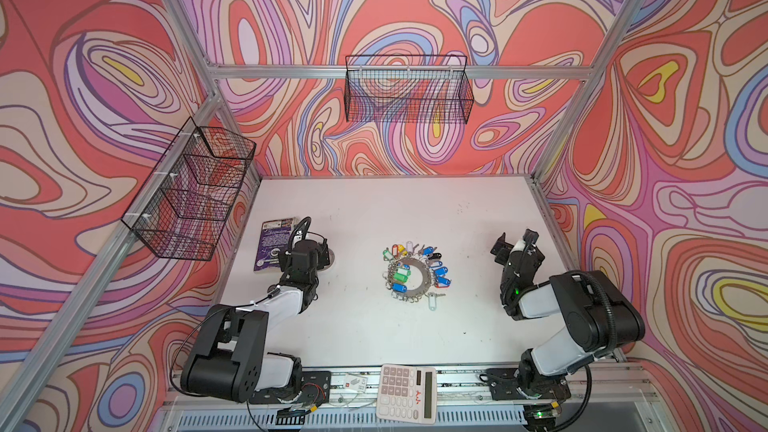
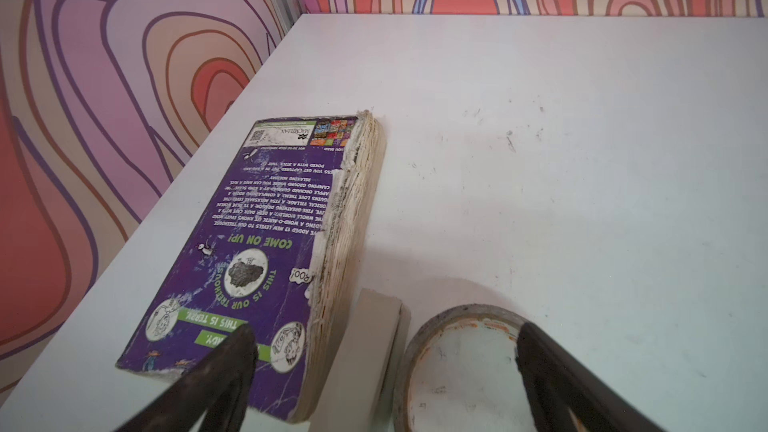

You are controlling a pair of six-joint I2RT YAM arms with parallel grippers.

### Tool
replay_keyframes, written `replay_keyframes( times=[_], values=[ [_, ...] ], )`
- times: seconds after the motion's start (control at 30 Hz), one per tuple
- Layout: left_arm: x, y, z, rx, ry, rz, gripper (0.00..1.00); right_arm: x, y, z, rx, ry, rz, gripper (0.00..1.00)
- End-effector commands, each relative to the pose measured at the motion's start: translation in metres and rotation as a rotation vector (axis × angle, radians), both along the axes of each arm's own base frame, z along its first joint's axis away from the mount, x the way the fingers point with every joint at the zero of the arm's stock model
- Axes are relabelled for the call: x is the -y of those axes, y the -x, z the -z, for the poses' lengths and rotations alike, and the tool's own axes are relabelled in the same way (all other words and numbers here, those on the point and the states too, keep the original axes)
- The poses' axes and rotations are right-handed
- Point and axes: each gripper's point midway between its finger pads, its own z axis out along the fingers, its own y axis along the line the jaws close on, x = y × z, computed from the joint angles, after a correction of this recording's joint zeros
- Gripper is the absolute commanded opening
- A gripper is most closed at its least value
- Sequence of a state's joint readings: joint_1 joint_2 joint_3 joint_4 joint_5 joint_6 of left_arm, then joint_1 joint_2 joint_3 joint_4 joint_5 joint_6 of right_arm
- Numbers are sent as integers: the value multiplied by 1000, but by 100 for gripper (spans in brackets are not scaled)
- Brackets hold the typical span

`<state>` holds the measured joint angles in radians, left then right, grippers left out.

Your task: Put the keys on the keyring

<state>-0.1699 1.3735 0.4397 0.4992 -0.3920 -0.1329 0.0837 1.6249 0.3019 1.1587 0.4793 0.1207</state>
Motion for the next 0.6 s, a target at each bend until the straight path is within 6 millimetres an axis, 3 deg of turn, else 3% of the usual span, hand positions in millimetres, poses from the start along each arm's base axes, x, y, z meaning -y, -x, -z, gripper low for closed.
replay_keyframes(
  times=[0.0,0.03,0.07,0.23,0.47,0.57],
  values=[
    [15,-15,-8,14,3,83,100,-19,-21,4,10,42,-128,98],
    [19,-17,-8,16,5,104,100,-22,-25,14,-63,13,-138,98],
    [19,-18,-8,19,2,110,100,-20,-24,4,-5,28,-134,98],
    [18,3,-23,162,18,92,100,-20,-22,7,-21,24,-136,98],
    [19,3,-21,154,9,94,100,-20,-25,5,-21,37,-135,98],
    [7,16,-30,201,-30,40,100,-20,-25,6,-25,36,-138,98]
  ],
)
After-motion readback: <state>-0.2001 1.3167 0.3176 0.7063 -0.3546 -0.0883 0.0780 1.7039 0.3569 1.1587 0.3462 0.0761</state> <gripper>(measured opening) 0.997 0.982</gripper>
